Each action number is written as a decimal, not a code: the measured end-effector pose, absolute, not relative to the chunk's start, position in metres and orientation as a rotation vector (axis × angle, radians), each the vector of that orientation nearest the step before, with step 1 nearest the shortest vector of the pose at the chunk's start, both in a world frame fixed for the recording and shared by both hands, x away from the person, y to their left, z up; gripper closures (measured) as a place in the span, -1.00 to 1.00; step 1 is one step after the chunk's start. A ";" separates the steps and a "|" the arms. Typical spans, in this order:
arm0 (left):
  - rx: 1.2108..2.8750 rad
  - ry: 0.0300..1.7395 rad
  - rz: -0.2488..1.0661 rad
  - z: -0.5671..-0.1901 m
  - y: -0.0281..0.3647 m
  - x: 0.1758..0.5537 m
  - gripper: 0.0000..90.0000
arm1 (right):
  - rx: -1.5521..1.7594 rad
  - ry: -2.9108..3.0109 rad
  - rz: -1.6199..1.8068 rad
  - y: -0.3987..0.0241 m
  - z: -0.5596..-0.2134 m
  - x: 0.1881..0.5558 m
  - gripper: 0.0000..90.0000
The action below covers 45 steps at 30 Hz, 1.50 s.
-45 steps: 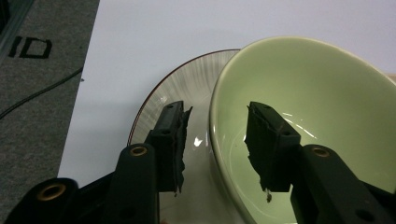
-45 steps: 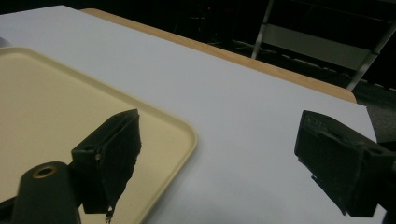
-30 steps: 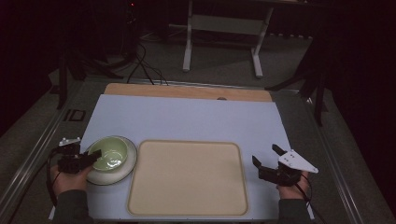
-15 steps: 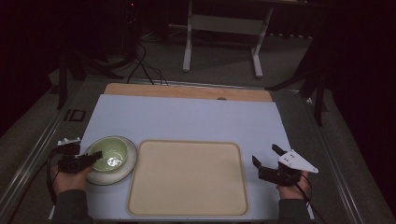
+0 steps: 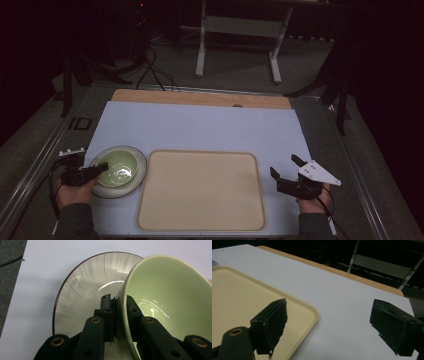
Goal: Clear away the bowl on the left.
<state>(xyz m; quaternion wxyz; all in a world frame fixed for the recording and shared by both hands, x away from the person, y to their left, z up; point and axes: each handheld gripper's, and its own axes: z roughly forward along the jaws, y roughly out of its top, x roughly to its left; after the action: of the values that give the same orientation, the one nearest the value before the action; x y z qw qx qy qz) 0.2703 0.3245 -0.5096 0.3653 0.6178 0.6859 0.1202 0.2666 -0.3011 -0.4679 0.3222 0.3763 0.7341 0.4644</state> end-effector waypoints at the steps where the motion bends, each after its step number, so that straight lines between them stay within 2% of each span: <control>1: 1.579 1.766 0.304 -0.510 0.325 0.270 0.81 | 0.990 1.927 1.221 -0.301 -0.468 0.267 -0.69; 12: 1.538 1.728 0.276 -0.508 0.326 0.268 0.80 | 0.989 1.926 1.224 -0.301 -0.468 0.266 -0.69; 45: 1.442 1.650 0.317 -0.494 0.325 0.258 0.80 | 0.990 1.916 1.232 -0.303 -0.466 0.266 -0.69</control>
<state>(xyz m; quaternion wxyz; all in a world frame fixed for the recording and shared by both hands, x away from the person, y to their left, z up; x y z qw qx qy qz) 0.2576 0.3250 -0.4936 0.4473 0.5825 0.6666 0.1279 0.2656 -0.3027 -0.4664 0.3230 0.3773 0.7299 0.4696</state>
